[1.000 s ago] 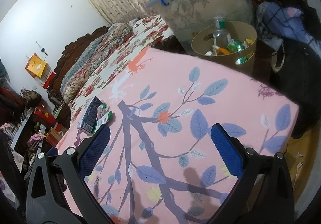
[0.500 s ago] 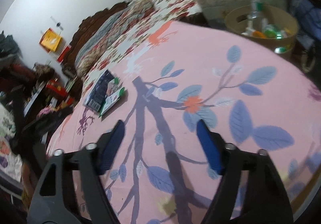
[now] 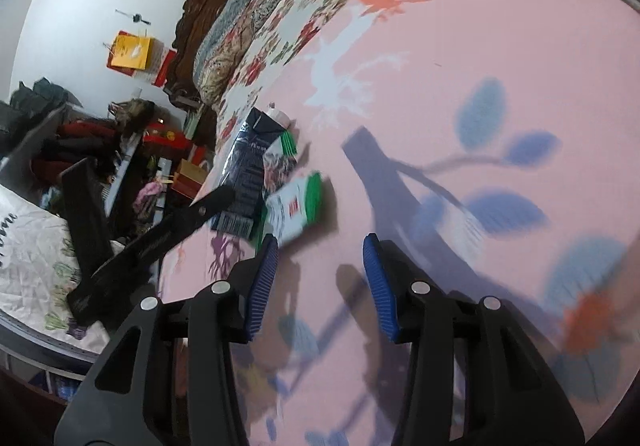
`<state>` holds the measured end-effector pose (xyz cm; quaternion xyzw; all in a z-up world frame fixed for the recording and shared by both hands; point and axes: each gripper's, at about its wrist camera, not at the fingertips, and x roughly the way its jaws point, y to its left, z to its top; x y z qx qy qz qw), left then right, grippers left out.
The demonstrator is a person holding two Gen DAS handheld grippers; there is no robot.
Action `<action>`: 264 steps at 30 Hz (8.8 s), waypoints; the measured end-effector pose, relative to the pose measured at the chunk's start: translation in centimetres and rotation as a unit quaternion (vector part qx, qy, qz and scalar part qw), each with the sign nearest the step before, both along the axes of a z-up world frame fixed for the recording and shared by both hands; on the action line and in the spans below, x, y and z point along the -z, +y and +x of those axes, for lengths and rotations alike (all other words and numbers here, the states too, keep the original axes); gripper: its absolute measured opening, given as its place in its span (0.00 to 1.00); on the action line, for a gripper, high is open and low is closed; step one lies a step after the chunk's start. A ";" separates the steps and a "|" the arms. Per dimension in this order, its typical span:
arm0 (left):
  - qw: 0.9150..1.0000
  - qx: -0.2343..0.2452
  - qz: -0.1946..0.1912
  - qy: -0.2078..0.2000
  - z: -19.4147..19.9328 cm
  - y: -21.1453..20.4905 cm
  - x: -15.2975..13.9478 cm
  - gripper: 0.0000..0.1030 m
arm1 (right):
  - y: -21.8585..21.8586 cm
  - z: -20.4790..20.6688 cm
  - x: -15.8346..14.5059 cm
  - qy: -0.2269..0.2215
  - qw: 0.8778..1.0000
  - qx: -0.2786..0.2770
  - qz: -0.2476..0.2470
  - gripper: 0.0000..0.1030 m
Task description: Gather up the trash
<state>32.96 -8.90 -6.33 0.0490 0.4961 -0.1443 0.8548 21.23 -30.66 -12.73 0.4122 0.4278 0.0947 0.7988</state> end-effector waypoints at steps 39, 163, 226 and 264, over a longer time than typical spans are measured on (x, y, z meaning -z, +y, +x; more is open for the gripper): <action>0.997 0.036 0.057 -0.024 -16.5 2.0 1.3 0.63 | -3.3 -16.7 1.1 -0.039 0.995 0.074 0.055 0.41; 0.973 0.117 -0.006 -0.197 -25.3 -7.9 -9.5 0.92 | -2.4 -28.8 -11.2 -0.116 0.926 0.310 -0.179 0.97; 0.968 0.079 0.021 -0.238 -27.7 -6.4 -10.9 0.92 | -1.3 -29.1 -11.5 -0.122 0.933 0.295 -0.166 0.97; 0.974 0.084 0.028 -0.211 -27.2 -6.4 -9.8 0.92 | -1.3 -29.1 -11.1 -0.120 0.934 0.292 -0.164 0.97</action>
